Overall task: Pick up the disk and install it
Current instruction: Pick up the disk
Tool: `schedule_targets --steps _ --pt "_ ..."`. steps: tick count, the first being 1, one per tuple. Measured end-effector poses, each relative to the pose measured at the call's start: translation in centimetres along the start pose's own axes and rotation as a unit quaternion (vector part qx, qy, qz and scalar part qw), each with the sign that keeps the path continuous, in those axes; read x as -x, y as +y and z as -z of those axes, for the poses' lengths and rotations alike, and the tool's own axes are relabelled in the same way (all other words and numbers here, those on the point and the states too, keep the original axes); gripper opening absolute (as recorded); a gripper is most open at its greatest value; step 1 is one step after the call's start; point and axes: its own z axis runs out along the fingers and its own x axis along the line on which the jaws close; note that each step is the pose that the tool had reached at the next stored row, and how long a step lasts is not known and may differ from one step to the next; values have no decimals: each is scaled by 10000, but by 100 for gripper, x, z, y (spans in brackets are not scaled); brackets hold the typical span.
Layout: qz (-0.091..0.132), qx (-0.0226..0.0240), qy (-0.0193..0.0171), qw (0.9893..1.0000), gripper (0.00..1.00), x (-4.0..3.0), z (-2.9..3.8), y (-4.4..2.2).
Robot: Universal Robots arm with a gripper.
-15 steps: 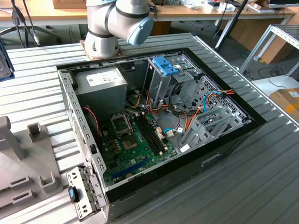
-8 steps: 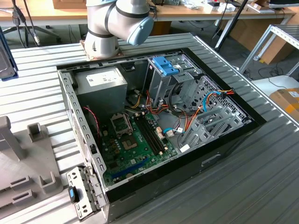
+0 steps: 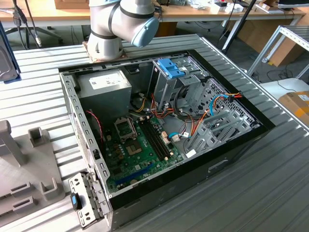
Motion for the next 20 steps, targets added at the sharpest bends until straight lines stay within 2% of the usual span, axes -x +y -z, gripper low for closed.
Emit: schedule_targets --steps 8,12,19,20 --pt "0 0 0 10000 36 -3 2 -101" --pt "0 0 0 10000 36 -6 2 -189" --pt "0 0 0 10000 36 -13 4 -388" --pt "0 0 0 10000 36 -15 6 -457"
